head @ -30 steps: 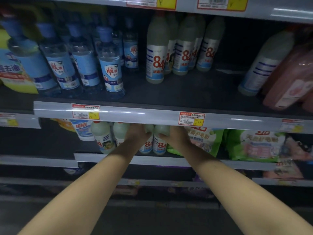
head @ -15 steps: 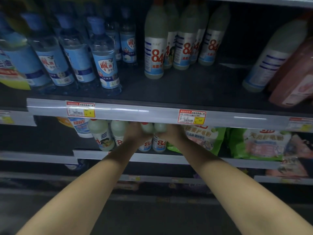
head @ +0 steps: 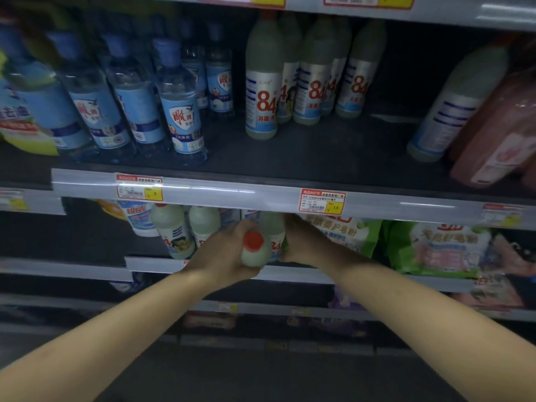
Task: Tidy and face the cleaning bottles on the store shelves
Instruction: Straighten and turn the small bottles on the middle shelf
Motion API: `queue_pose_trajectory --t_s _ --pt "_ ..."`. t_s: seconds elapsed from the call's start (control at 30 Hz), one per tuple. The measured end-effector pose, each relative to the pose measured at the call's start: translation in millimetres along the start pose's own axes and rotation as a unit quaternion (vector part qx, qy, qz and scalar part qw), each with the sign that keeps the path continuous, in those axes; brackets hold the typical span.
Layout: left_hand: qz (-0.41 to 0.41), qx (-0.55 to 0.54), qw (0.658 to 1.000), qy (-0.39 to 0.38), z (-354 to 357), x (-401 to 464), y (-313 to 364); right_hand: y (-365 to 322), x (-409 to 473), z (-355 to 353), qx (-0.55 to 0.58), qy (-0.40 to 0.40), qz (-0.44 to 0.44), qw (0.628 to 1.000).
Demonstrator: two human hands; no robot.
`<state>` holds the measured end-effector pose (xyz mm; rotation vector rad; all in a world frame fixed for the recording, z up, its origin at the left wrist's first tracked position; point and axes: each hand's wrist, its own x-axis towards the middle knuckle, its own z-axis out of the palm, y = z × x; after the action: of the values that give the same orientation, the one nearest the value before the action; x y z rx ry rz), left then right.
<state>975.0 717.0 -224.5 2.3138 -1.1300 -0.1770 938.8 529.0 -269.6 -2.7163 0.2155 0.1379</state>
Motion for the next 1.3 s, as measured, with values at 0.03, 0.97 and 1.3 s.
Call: queue_pose_trajectory --t_s 0.03,0.97,1.3 --pt "-0.001 0.001 1.0 0.006 -5 -5 7 -4 -7 -8 0.014 -0.029 -0.008 0.999" --pt "0.175 -0.082 0.976 0.097 -114 118 131 -25 -29 -177 0.335 0.293 -0.071 0.893" --pt "0.114 -0.218 0.961 0.127 -86 162 104 -7 18 -181 0.37 0.293 -0.019 0.881"
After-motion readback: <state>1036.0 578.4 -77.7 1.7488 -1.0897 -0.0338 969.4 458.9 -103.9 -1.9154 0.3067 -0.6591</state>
